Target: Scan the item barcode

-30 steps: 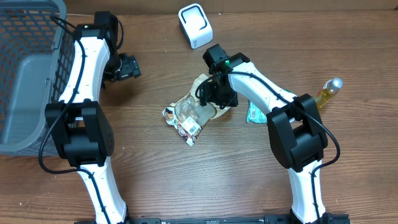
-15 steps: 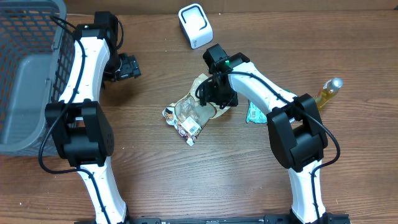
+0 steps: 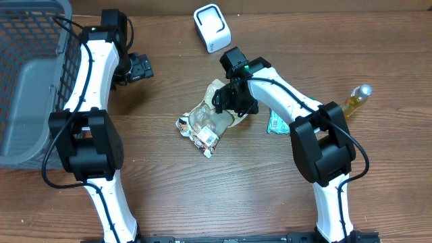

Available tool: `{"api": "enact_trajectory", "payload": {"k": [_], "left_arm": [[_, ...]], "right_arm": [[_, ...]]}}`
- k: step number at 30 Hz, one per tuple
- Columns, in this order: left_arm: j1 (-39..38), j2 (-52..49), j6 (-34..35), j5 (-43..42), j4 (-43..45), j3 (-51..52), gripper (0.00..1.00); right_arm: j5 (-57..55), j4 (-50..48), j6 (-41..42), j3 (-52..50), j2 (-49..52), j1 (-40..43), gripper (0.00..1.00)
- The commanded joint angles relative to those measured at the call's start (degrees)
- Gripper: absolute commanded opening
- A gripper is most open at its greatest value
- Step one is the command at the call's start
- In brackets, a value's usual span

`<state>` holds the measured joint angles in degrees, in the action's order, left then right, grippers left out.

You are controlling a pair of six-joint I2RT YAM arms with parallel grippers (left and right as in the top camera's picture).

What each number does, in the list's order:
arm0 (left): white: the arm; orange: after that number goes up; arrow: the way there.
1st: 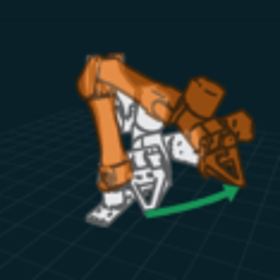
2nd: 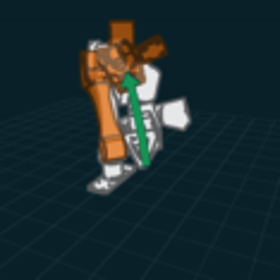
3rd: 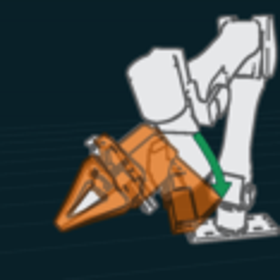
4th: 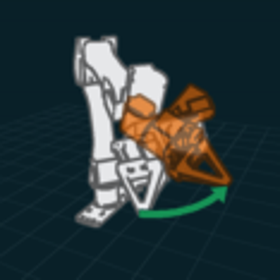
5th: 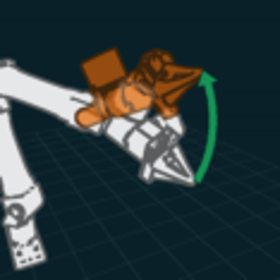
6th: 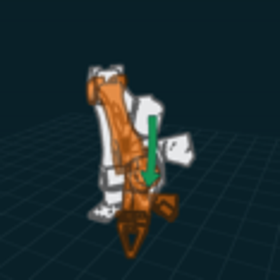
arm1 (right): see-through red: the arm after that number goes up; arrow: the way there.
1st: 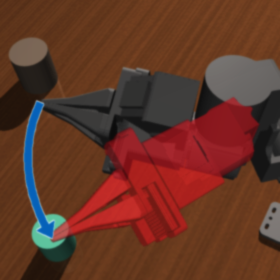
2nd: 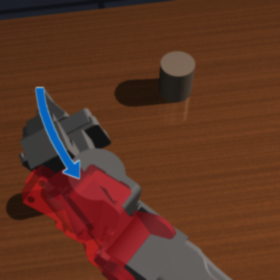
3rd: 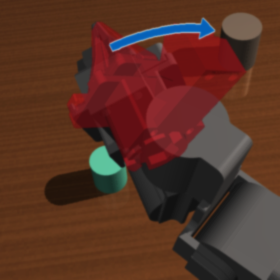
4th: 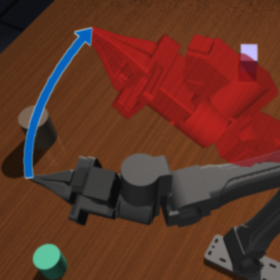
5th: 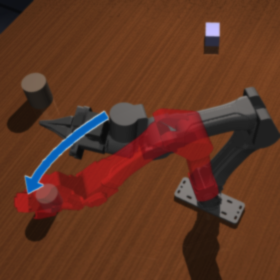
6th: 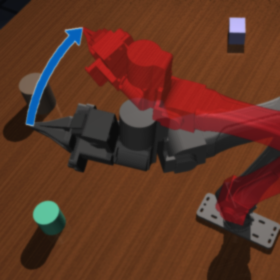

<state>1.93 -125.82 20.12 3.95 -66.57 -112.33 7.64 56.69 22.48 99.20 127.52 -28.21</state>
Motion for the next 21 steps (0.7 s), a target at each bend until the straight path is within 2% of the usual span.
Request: {"api": "enact_trajectory", "payload": {"k": [1,3,4,5,9,11,21], "left_arm": [[0.28,0.00,-0.44,-6.03,-4.17,-0.63,1.00],[0.28,-0.02,-0.02,-8.22,-6.12,-0.59,1.00],[0.26,-0.07,-0.02,-8.98,-6.71,-0.50,0.88],[0.22,-0.07,-0.02,-9.51,-7.10,-0.37,0.72],[-0.24,-0.07,-0.02,-9.94,-8.70,-0.26,0.18],[-0.59,-0.07,-0.02,-9.94,-9.20,-0.26,0.04],[-4.11,-0.09,-0.94,-9.73,-9.73,-0.26,0.04]], "right_arm": [[-0.07,0.04,-0.04,-0.48,-2.47,-0.17,0.82],[-0.07,0.04,-0.04,-0.48,-2.47,-0.17,0.82],[-0.07,0.04,-0.04,-0.48,-2.47,-0.17,0.82],[-0.07,0.04,-0.04,-0.48,-2.47,-0.17,0.82],[-0.07,0.02,-0.04,-0.48,-2.47,-0.17,0.82],[-0.07,0.02,-0.04,-0.48,-2.47,-0.17,0.82],[-0.07,0.07,-0.04,-0.48,-2.47,-0.17,0.83]]}}
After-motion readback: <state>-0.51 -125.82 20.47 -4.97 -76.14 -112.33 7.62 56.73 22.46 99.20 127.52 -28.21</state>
